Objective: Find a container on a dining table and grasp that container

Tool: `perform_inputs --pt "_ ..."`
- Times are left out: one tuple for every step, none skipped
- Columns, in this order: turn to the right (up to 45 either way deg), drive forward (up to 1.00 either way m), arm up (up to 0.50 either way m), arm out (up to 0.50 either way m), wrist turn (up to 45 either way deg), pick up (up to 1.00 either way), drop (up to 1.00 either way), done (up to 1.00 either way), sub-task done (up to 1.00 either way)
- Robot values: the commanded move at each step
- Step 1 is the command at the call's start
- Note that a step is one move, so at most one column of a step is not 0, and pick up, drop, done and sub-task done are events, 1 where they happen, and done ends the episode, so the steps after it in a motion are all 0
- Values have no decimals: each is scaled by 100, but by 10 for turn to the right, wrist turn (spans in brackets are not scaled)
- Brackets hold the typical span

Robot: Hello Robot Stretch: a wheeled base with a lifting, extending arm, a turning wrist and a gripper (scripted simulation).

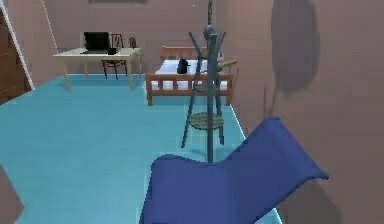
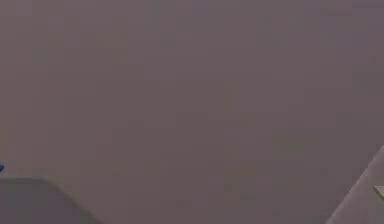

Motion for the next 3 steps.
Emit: perform_inputs --pt "-450 0 0 0 0 0 0 0 0" --pt "0 80 0 0 0 0 0 0 0" --pt "300 0 0 0 0 0 0 0 0"
